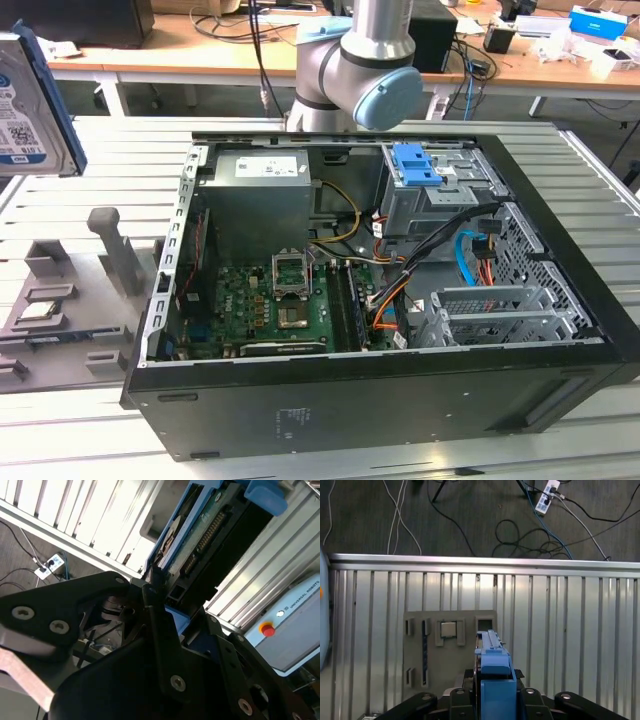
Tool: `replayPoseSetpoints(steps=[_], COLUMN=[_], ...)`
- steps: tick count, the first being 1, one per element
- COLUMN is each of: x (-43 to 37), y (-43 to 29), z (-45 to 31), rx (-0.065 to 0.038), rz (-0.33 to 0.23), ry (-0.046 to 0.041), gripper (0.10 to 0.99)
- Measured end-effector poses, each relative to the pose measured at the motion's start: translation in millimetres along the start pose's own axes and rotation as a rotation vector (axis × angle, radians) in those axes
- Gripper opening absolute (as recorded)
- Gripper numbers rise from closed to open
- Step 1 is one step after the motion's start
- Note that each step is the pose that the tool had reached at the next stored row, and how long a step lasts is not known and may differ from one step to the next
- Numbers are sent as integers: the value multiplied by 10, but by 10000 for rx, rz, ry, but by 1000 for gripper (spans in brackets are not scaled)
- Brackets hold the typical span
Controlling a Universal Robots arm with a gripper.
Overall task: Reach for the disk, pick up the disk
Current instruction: 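Pick up the disk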
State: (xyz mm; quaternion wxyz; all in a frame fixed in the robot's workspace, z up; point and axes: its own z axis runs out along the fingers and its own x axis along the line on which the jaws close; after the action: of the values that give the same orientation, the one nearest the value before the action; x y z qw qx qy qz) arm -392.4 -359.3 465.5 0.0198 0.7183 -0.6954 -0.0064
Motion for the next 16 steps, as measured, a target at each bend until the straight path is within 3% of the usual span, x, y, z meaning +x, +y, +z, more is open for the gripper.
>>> replayPoseSetpoints(steps=[8, 16], x=[6, 9], y=[6, 9], z=[-303, -485], rx=[-1, -2], rz=[0, 0], ry=[0, 0], gripper=[365, 365])
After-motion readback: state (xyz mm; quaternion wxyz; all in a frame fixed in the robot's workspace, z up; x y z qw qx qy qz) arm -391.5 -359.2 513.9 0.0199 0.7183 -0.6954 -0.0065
